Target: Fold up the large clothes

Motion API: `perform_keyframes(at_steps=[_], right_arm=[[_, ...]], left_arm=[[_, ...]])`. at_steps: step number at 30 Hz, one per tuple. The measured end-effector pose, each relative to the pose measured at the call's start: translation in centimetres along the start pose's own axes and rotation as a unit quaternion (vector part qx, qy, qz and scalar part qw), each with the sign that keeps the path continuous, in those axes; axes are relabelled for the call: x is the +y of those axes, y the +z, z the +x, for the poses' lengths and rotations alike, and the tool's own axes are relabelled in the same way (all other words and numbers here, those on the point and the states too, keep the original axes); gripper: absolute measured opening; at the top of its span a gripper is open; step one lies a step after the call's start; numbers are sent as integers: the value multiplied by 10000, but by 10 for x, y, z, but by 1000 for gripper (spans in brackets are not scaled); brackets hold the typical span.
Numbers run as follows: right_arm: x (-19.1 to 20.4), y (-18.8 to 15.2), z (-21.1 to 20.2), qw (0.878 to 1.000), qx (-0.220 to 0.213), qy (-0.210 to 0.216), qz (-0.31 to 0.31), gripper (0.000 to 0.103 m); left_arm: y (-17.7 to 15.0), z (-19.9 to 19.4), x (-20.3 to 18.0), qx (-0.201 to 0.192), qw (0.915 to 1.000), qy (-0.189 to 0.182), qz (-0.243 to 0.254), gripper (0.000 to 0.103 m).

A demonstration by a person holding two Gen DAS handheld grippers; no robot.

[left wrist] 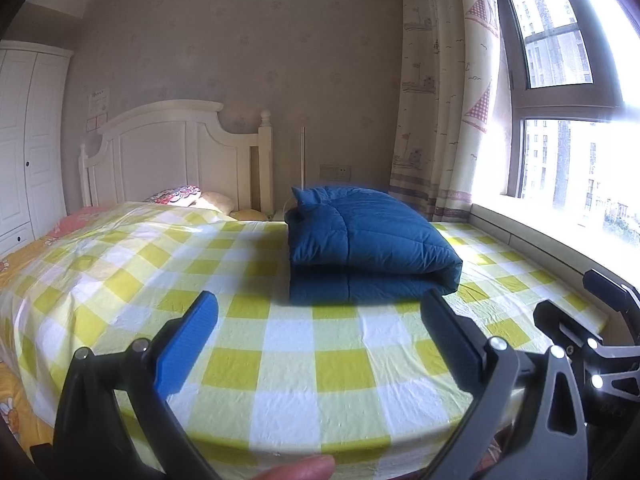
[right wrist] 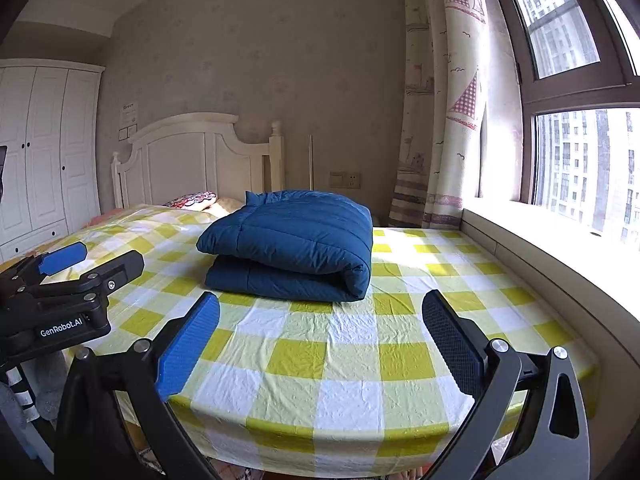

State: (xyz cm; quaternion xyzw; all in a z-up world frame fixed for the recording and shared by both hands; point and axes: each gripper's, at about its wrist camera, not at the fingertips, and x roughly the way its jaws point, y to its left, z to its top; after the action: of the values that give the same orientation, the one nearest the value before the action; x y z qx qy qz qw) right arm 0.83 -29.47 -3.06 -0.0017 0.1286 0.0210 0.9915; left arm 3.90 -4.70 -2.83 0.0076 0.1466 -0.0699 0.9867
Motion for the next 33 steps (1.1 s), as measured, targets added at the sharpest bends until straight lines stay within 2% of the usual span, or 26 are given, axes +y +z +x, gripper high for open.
perform_keyframes(at_steps=[33], right_arm=[[3,-10,1,9998,98,86,115,98]], left_arm=[[-5,-1,-3,43,10000,7,62,101]])
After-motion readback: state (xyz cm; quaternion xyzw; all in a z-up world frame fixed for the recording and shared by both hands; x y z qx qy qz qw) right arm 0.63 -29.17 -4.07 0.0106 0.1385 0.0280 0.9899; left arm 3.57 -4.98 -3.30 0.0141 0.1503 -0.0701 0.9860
